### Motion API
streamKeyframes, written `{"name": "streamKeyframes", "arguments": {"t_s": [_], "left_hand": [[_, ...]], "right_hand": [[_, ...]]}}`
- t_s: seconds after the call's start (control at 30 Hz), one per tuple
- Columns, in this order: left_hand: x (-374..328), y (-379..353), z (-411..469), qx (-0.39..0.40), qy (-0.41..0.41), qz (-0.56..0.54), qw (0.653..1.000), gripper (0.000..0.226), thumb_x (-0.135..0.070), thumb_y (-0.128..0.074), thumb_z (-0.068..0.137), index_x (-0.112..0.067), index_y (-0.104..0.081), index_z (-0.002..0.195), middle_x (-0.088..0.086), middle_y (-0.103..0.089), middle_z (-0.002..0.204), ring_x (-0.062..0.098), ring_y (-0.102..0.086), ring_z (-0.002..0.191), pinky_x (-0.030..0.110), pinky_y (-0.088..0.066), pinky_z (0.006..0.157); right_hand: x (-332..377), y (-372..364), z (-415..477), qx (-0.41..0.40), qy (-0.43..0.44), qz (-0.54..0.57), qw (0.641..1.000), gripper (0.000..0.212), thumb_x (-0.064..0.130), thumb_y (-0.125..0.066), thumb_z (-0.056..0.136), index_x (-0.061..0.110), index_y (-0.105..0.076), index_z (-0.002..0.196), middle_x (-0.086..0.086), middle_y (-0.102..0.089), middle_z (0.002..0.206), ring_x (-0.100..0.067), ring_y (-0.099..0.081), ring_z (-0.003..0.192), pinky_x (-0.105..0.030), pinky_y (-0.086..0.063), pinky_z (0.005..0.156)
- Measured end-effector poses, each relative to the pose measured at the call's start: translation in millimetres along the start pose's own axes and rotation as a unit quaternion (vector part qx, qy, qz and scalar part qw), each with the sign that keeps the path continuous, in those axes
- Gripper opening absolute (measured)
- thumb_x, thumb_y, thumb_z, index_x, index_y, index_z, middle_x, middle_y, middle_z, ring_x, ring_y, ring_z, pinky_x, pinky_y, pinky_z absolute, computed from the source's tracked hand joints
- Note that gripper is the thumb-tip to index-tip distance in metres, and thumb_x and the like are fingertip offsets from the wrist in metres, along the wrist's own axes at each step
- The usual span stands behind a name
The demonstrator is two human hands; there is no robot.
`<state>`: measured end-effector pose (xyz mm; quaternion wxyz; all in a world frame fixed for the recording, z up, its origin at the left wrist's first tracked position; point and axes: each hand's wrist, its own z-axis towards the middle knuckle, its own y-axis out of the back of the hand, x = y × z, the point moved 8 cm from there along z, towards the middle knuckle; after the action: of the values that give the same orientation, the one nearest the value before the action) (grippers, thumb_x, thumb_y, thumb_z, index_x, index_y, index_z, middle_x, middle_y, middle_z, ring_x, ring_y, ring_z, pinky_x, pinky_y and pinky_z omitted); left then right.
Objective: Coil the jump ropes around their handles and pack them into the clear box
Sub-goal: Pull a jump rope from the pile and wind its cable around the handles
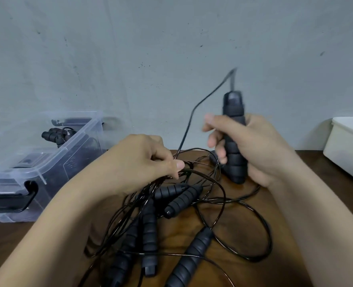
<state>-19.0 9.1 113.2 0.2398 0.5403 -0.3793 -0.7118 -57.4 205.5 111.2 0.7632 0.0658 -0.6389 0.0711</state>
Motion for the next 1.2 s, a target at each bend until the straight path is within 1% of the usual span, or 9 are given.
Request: {"name": "streamKeyframes", "arguments": {"t_s": [0.13,0.33,0.47,0.63,0.73,0.8,1.0,1.13,1.2], "left_hand": [[-3.2,-3.8,-0.9,0.014,-0.02,0.003,1.0,0.024,-0.057,-0.072,0.09,-0.04,-0.082,0.076,-0.012,-0.057,0.084,0.004,-0.057,0.068,0.02,-0.038,0.064],[-2.2,-13.7,-1.1,0.058,-0.039,-0.015,0.997,0.033,-0.068,-0.065,0.089,-0.042,-0.083,0.081,-0.006,-0.06,0.087,0.01,-0.062,0.074,0.032,-0.049,0.073],[-9.6,-20.5,-6.5,0.089,-0.085,-0.031,0.992,0.027,-0.049,-0.067,0.099,-0.034,-0.083,0.084,-0.006,-0.071,0.104,0.015,-0.071,0.101,0.048,-0.055,0.095],[-10.4,-24.5,-3.6,0.073,-0.075,0.008,0.994,0.033,-0.05,-0.075,0.093,-0.022,-0.078,0.076,-0.002,-0.065,0.09,0.011,-0.062,0.075,0.04,-0.053,0.074],[-3.7,-33.8,-4.2,0.136,-0.044,0.05,0.988,0.034,-0.058,-0.082,0.083,-0.025,-0.077,0.077,-0.003,-0.063,0.086,0.003,-0.053,0.068,0.026,-0.044,0.068],[-1.7,-35.9,-7.3,0.157,-0.037,0.052,0.985,0.028,-0.056,-0.082,0.084,-0.03,-0.078,0.076,-0.008,-0.06,0.084,0.002,-0.053,0.069,0.021,-0.04,0.068],[-2.8,-17.9,-6.2,0.106,-0.036,0.022,0.994,0.029,-0.055,-0.078,0.086,-0.03,-0.076,0.073,-0.011,-0.057,0.081,0.002,-0.053,0.066,0.023,-0.04,0.067],[-7.1,-12.5,-7.6,0.082,-0.041,-0.004,0.996,0.032,-0.069,-0.064,0.087,-0.042,-0.08,0.083,-0.008,-0.06,0.092,0.01,-0.065,0.075,0.032,-0.05,0.077],[-11.8,-10.2,-6.3,0.046,-0.052,-0.033,0.997,0.026,-0.066,-0.067,0.087,-0.043,-0.081,0.085,-0.004,-0.061,0.092,0.013,-0.065,0.079,0.032,-0.051,0.081]], "right_hand": [[-26.2,-37.0,-5.6,0.103,-0.035,-0.125,0.986,0.032,0.036,-0.083,0.092,0.006,-0.075,0.085,-0.015,-0.071,0.073,-0.021,-0.054,0.054,-0.031,-0.047,0.053],[-23.4,-42.6,-9.9,0.127,-0.035,-0.151,0.98,0.023,0.024,-0.08,0.094,0.006,-0.073,0.081,-0.01,-0.062,0.061,-0.022,-0.052,0.053,-0.033,-0.046,0.058],[-18.2,-41.4,-12.7,0.112,-0.019,-0.216,0.97,0.03,0.032,-0.077,0.096,0.009,-0.071,0.077,-0.003,-0.065,0.057,-0.017,-0.056,0.05,-0.03,-0.049,0.056],[-8.6,-40.7,-16.0,0.13,0.001,-0.168,0.977,0.022,0.019,-0.078,0.096,0.005,-0.07,0.081,-0.007,-0.071,0.067,-0.017,-0.058,0.054,-0.031,-0.049,0.054],[6.1,-28.4,-15.9,0.079,0.038,-0.107,0.99,0.017,0.013,-0.078,0.094,0.008,-0.069,0.08,-0.009,-0.071,0.066,-0.017,-0.058,0.05,-0.032,-0.048,0.054],[19.0,-9.4,-14.6,0.028,0.06,-0.048,0.997,0.015,0.01,-0.076,0.094,0.008,-0.068,0.082,-0.009,-0.07,0.064,-0.016,-0.057,0.048,-0.029,-0.047,0.051],[22.3,14.5,-9.4,-0.051,0.075,0.044,0.995,0.012,0.013,-0.075,0.097,0.003,-0.068,0.095,-0.009,-0.073,0.072,-0.015,-0.064,0.055,-0.023,-0.048,0.048],[7.0,-3.4,-5.9,-0.037,0.05,0.053,0.997,0.013,0.014,-0.077,0.096,0.004,-0.068,0.094,-0.01,-0.072,0.072,-0.017,-0.064,0.055,-0.024,-0.047,0.047],[3.5,-15.9,-8.8,-0.005,0.044,0.029,0.999,0.014,0.014,-0.077,0.096,0.005,-0.068,0.091,-0.011,-0.072,0.071,-0.018,-0.064,0.055,-0.025,-0.048,0.048]]}}
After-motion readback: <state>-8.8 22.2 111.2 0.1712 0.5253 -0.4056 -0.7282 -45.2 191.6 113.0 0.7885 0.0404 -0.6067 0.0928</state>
